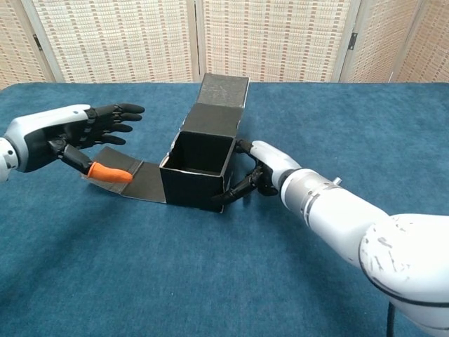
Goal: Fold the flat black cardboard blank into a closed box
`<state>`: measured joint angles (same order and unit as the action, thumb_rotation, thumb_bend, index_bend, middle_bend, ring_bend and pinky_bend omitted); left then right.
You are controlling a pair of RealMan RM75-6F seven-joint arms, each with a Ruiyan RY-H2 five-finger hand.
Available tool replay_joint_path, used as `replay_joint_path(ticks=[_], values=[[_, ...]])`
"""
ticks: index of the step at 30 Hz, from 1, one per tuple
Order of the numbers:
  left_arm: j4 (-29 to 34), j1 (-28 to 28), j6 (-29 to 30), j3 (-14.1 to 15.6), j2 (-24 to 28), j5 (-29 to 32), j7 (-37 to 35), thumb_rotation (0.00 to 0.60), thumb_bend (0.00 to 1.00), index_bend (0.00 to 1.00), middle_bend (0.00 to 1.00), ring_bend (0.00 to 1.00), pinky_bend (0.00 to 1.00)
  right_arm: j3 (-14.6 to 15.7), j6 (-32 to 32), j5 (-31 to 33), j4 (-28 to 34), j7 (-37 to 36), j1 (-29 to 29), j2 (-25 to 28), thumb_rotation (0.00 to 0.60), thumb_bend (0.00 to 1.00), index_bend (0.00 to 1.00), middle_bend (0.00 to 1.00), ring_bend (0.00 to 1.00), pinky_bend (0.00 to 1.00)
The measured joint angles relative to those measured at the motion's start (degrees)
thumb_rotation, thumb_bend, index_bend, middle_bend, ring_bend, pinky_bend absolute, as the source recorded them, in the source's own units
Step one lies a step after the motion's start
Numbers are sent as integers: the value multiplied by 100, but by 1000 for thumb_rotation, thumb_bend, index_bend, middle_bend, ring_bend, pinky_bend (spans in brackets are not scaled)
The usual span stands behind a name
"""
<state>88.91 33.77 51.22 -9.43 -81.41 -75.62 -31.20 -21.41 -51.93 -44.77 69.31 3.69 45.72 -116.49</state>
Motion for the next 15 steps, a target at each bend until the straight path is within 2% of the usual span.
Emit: replay_joint_path(ticks=[4,10,15], values=[[-28,-9,14,22,28,-37,-54,600,190,0,0,0,88,-102,40,-65,-261,-56,82,-173,600,0,0,14,620,1000],[-38,-31,46,68,68,-98,-104,600,191,0,0,0,88,-190,55,-210,-633,-176,161,-432,600,2,0,91,639,1000],[-50,-43,54,97,93,-123,-164,600,190,0,0,0,88,-316,-5,-380,-1048,-311,250,-684,600,89,0,140,661,1000]])
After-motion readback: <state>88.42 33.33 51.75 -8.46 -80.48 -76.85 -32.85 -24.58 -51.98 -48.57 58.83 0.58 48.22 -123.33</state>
